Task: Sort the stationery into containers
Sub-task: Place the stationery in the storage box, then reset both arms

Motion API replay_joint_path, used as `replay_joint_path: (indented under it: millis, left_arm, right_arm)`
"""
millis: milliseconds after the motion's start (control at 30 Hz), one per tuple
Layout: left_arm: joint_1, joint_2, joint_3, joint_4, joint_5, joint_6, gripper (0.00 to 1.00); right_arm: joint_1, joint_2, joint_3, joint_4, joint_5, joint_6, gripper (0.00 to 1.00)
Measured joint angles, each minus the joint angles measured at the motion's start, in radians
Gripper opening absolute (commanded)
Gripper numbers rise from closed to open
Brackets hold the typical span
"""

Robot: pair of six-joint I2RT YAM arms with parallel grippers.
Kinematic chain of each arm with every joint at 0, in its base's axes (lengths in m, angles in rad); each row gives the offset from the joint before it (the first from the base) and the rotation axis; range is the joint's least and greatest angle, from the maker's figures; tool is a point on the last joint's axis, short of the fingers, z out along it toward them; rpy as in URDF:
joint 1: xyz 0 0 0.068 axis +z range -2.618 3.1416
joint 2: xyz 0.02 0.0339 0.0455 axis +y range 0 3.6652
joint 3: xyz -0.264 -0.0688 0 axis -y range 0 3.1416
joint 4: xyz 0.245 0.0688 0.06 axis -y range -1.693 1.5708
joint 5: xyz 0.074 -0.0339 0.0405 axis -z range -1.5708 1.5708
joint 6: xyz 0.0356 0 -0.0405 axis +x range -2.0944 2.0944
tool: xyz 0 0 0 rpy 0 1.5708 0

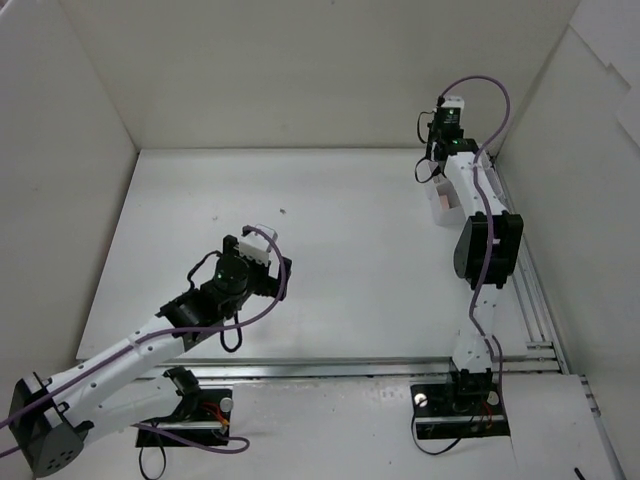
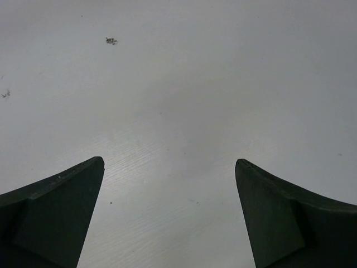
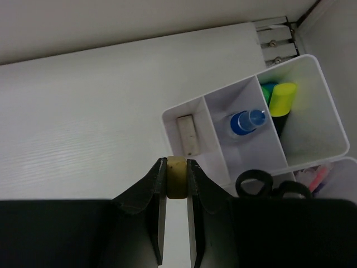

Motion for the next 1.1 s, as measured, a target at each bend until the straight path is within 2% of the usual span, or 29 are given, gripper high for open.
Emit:
replay_joint_path:
  millis: [200,300,400,467,500,533,567,700,833,967,1100]
  left_arm:
    - [0.074,0.055,0.000,0.001,0.026,-0.013,1.00]
    - [0.108,0.080,0.000,0.001,0.047,-0.022,0.99]
    - [0.154,0.090,0.000,0.001,0.068,-0.041,0.99]
    - [0.206,0.089,0.000,0.002,0.085,-0.063,0.99]
    - [0.237,0.090,0.000,0.000,0.100,-0.076,0.99]
    - [0.266,0.090,0.000,-0.002,0.109,-0.091,0.99]
    - [0.296,0.090,0.000,-0.005,0.122,-0.104,0.99]
    - [0.372,0.088,0.014,-0.058,0.135,-0.160,0.99]
    - [0.390,0.079,0.056,-0.142,0.140,-0.209,1.00]
    - [0.397,0.036,0.087,-0.204,0.145,-0.264,0.99]
    - [0.403,-0.027,0.094,-0.278,0.115,-0.322,0.99]
  right_arm:
    - [-0.008,0.249,0.225,-0.052,0.086,-0.108,0.01]
    - [-0.008,0.294,0.259,-0.062,0.104,-0.127,0.08]
    - [-0.008,0.298,0.262,-0.071,0.132,-0.133,0.21]
    - [-0.008,0.298,0.264,-0.069,0.146,-0.133,0.38]
    - [-0.008,0.298,0.264,-0.069,0.151,-0.133,0.61]
    - [-0.008,0.297,0.262,-0.069,0.154,-0.130,0.77]
    - [-0.008,0.296,0.259,-0.070,0.157,-0.130,0.98]
    - [-0.007,0.250,0.198,-0.072,0.143,-0.135,0.98]
    - [0.007,0.092,0.049,-0.076,0.122,-0.114,0.98]
    - [0.033,-0.206,-0.217,-0.031,0.084,-0.005,0.98]
    - [0.066,-0.624,-0.636,0.087,0.069,0.126,0.98]
